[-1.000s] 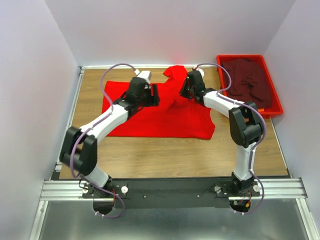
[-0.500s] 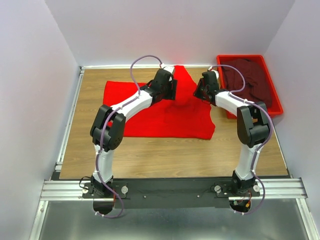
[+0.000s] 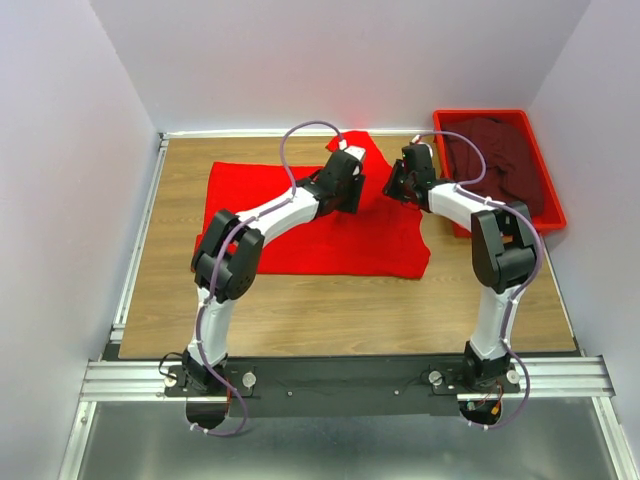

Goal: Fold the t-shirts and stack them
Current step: Fold the tshirt

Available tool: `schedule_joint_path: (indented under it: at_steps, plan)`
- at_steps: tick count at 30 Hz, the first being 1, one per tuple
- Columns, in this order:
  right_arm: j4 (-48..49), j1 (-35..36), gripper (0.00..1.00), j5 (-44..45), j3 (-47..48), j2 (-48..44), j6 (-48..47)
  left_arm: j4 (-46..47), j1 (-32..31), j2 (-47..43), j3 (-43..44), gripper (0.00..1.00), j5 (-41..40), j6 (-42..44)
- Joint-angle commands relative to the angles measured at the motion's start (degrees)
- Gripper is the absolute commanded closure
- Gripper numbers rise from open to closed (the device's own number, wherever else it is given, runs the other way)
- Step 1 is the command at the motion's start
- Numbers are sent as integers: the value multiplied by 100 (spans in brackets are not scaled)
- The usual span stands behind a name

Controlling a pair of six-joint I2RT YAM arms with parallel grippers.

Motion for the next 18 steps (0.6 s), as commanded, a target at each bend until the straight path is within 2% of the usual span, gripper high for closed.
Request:
schedule_joint_path:
  at_steps: [1, 9, 18]
  plan:
    - [21, 10, 64, -195, 174, 151, -130, -155, -19, 254, 151, 41, -281, 106]
    - [21, 1, 64, -248, 244, 248, -174, -181, -19, 422, 336, 52, -422, 98]
    - [21, 19, 64, -520, 288, 432, -174, -120, -19, 439, 354, 58, -536, 141]
